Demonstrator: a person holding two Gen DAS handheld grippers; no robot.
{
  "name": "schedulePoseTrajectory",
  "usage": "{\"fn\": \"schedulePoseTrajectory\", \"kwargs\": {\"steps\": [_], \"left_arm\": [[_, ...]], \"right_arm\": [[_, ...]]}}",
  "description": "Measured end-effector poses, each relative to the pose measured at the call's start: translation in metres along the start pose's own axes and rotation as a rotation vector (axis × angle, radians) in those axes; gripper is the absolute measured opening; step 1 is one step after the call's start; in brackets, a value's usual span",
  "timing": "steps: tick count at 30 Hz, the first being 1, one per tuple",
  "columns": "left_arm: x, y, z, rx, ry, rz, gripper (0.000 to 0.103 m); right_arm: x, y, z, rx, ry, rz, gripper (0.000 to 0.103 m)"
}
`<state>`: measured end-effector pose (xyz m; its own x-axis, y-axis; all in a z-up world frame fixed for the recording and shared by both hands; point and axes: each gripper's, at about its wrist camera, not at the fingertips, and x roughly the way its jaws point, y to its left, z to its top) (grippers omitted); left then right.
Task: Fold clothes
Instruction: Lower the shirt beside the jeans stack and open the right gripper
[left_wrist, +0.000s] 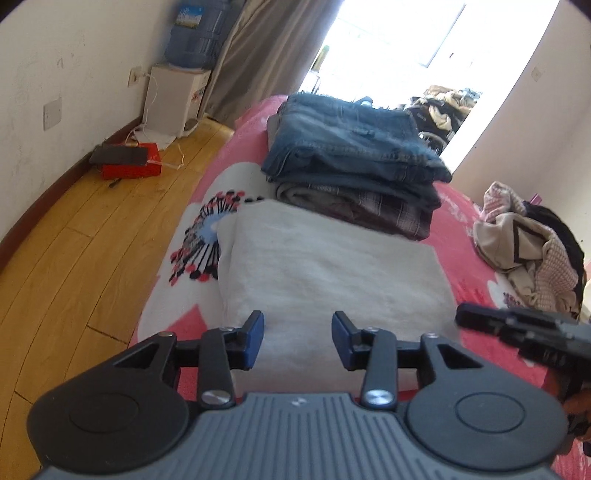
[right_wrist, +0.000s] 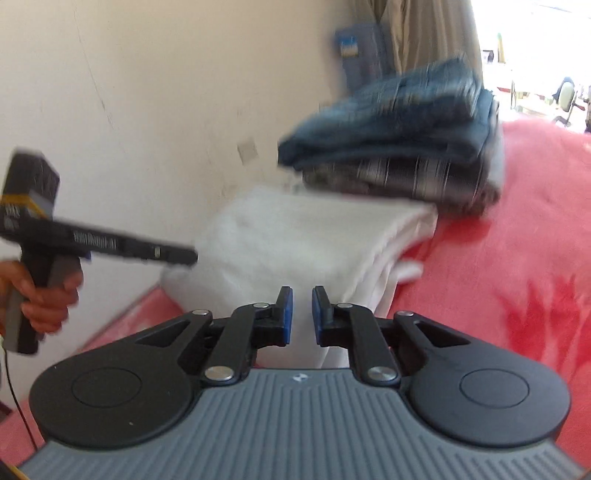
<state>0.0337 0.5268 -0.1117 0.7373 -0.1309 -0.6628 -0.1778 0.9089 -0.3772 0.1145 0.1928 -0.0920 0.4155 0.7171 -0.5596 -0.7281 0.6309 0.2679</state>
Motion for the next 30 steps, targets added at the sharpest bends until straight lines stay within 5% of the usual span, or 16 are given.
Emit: {"fn": "schedulePoseTrajectory", "kwargs": {"steps": [8,13,17,19,23,30], "left_arm": [[-0.033,-0.046,-0.004,-0.055,-0.049,-0.008,0.053],[-0.088,-0.097,-0.031,-0.005,-0.118,0.022,0.066],[-0.120,-0.138,-0.049,-0.013,-0.159,0.116,0.087],[-0.128,-0.158,-0.058,-0.019,-0.148,0.198,0.095],[-0.124,-0.186,-0.085,-0.045,-0.065,0.365,0.096],[-0.103,-0.211,-0.121,-0.086,0.010,0.355,0.096]], "right_arm": [[0.019,-0.032,0.024,0.175,0.072,-0.115,0.013],[-0.038,-0.011,0.024,-0.004,0.136,-0.050,0.013],[-0.086,0.013,0.021,-0.092,0.214,-0.045,0.018],[-0.105,0.020,0.011,-0.075,0.237,-0.057,0.029],[-0.133,0.028,-0.019,-0.035,0.243,-0.087,0.037],[-0.158,0.034,-0.058,0.063,0.254,-0.191,0.050]]}}
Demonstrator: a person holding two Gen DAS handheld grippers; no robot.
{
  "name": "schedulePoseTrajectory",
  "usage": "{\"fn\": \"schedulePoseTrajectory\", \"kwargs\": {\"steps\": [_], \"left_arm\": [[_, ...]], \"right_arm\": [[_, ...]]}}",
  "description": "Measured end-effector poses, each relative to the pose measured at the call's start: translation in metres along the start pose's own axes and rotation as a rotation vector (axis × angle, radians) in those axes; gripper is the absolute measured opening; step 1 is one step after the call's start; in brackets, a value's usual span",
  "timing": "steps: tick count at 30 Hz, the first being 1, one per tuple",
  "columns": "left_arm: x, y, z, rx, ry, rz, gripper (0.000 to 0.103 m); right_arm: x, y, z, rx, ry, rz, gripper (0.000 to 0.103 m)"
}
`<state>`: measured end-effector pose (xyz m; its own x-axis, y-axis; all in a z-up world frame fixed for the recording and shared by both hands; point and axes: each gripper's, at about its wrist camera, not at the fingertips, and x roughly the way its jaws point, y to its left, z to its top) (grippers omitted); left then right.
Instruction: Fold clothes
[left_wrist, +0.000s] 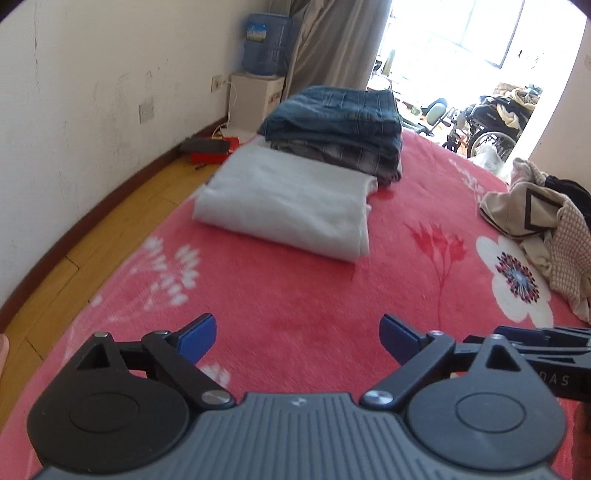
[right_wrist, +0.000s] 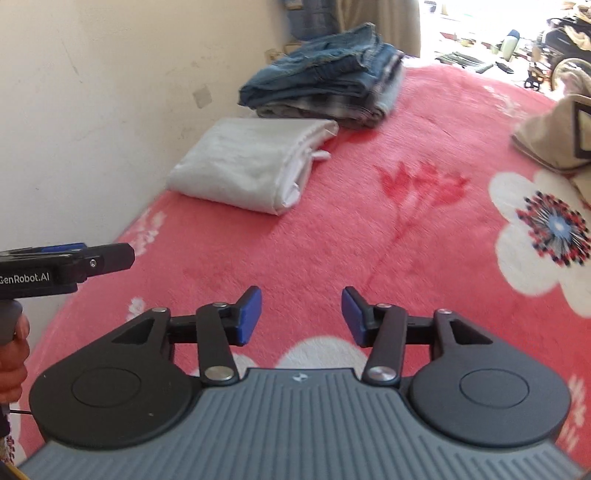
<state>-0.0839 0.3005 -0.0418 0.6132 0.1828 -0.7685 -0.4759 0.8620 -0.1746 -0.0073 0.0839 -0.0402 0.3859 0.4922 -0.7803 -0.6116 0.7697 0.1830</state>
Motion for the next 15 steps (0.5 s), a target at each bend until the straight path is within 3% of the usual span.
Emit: {"fn": "schedulePoseTrajectory", "kwargs": {"steps": [5,8,15], "left_arm": [[0.001,-0.015,-0.013,0.011,0.005,0.019,0.096],[-0.003,-0.012,-0.014,-0.019,-0.039,0.045,0.099],[-0.009,0.002,-0.010,-0.044,-0.092,0.124,0.101]], "right_arm": [[-0.016,0.005,-0.004,-0.018,-0.015,-0.082,0.063],[-0.021,0.009,-0.002,-0.026,-0.050,-0.121,0.071],[-0.015,0.033,0.008,-0.042,-0.054,-0.159,0.078]]}}
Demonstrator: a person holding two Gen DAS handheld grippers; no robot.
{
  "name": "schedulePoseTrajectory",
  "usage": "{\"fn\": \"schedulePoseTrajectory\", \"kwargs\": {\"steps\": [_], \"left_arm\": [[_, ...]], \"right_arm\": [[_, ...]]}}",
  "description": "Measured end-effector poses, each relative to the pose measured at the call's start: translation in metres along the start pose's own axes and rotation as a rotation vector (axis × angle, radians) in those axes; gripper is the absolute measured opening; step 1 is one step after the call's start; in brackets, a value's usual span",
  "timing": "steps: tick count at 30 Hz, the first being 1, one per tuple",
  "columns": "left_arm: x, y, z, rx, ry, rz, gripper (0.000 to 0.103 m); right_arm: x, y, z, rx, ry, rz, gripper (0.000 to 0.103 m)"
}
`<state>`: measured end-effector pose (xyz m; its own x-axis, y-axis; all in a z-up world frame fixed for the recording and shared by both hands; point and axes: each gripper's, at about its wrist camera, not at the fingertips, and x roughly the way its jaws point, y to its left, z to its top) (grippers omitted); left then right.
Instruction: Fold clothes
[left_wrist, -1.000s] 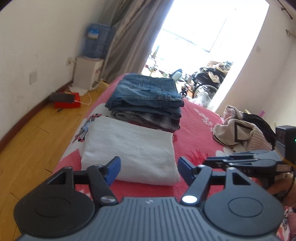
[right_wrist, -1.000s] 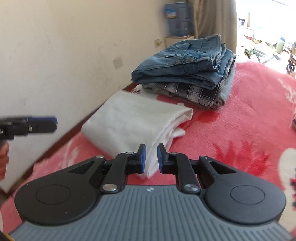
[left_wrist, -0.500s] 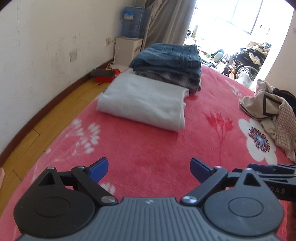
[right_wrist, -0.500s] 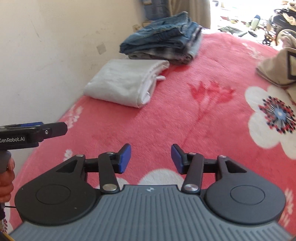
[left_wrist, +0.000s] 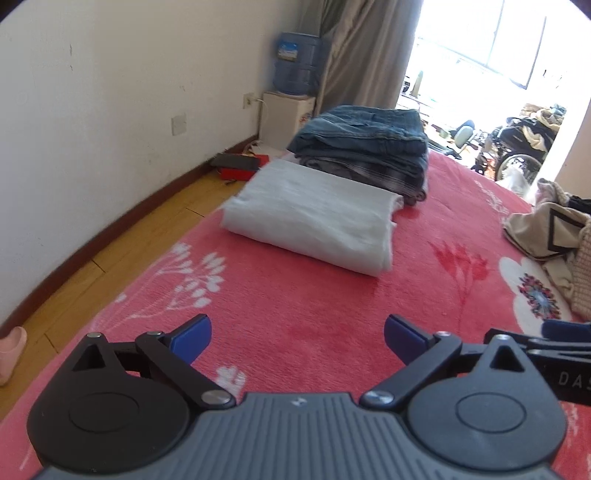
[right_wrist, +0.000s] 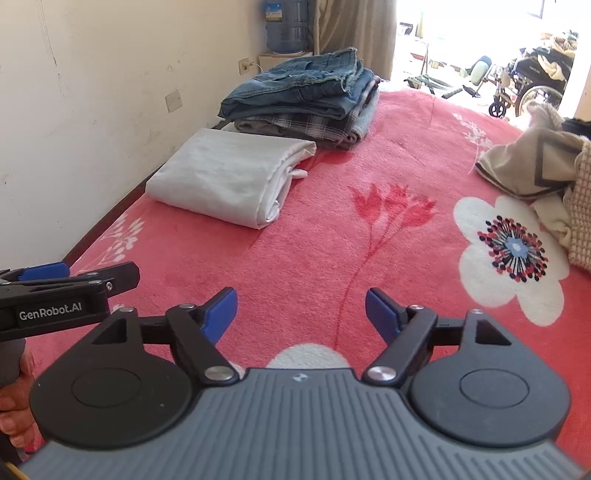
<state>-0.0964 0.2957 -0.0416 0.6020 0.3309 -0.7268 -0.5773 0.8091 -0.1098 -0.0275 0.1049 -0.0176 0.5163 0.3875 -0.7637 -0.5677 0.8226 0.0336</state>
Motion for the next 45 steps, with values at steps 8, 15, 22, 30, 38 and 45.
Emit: {"fn": "schedulePoseTrajectory", "kwargs": {"steps": [8,15,22,30,38,45], "left_arm": [[0.003,0.021,0.002,-0.011,-0.032,0.048,0.100],[0.005,0.035,0.004,-0.015,-0.050,0.126,0.100],[0.008,0.046,0.007,-0.024,-0.049,0.182,0.100],[0.007,0.048,0.007,-0.015,-0.050,0.206,0.100],[0.005,0.044,0.007,0.005,-0.054,0.211,0.100],[0.007,0.042,0.006,0.016,-0.051,0.212,0.100]], "right_arm": [[0.009,0.036,0.010,-0.002,0.000,-0.022,0.082],[0.020,0.062,0.016,-0.011,0.008,-0.029,0.083],[0.027,0.074,0.019,-0.006,0.001,-0.062,0.084],[0.030,0.077,0.020,-0.010,-0.008,-0.086,0.084],[0.030,0.078,0.018,-0.025,-0.018,-0.101,0.084],[0.031,0.080,0.015,-0.038,-0.023,-0.106,0.084]]}}
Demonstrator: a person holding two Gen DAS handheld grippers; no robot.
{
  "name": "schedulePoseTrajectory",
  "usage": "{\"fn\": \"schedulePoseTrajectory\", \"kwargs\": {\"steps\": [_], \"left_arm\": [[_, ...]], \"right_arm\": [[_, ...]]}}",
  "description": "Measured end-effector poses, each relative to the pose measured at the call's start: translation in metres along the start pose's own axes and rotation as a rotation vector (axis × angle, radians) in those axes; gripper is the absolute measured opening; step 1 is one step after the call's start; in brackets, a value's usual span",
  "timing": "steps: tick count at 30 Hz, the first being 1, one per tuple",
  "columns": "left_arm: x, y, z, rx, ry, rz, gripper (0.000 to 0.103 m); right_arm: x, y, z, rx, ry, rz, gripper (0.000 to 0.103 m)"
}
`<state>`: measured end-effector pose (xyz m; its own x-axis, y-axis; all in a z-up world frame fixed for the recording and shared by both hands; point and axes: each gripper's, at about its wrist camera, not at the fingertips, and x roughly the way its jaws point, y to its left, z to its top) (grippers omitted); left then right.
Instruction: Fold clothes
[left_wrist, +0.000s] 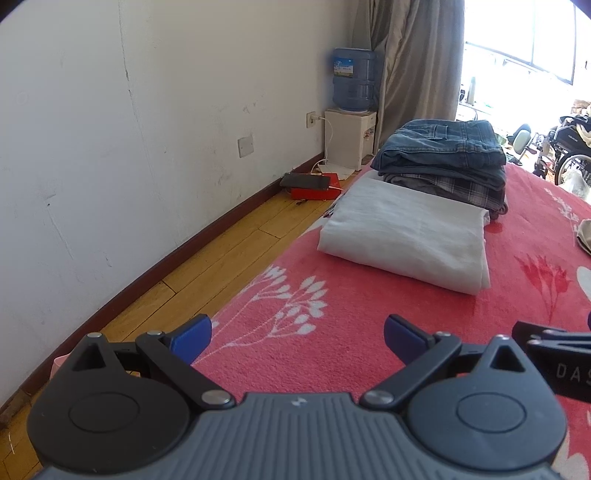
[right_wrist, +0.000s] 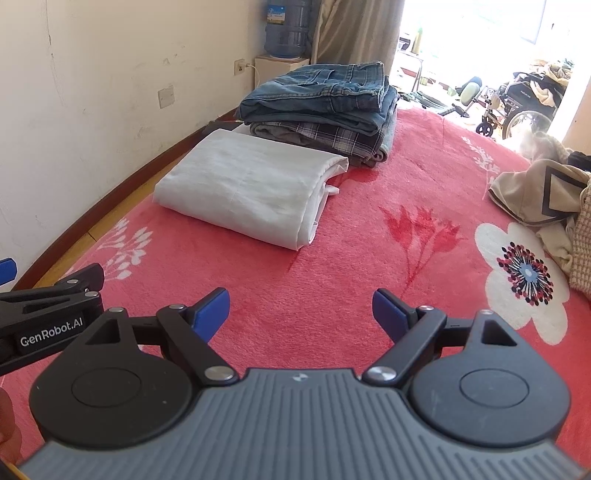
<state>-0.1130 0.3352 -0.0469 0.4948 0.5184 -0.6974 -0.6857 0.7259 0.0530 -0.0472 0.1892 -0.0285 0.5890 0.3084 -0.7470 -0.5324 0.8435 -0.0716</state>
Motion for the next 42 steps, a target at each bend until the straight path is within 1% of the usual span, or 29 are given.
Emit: {"fn": "schedulePoseTrajectory", "kwargs": {"steps": [42], "left_arm": [[0.0043,0.0019,0.0009,0.005,0.004,0.008,0.100]], "right_arm": [[0.0054,0.0053,-0.0005,0.014,0.019,-0.020,0.085]]}}
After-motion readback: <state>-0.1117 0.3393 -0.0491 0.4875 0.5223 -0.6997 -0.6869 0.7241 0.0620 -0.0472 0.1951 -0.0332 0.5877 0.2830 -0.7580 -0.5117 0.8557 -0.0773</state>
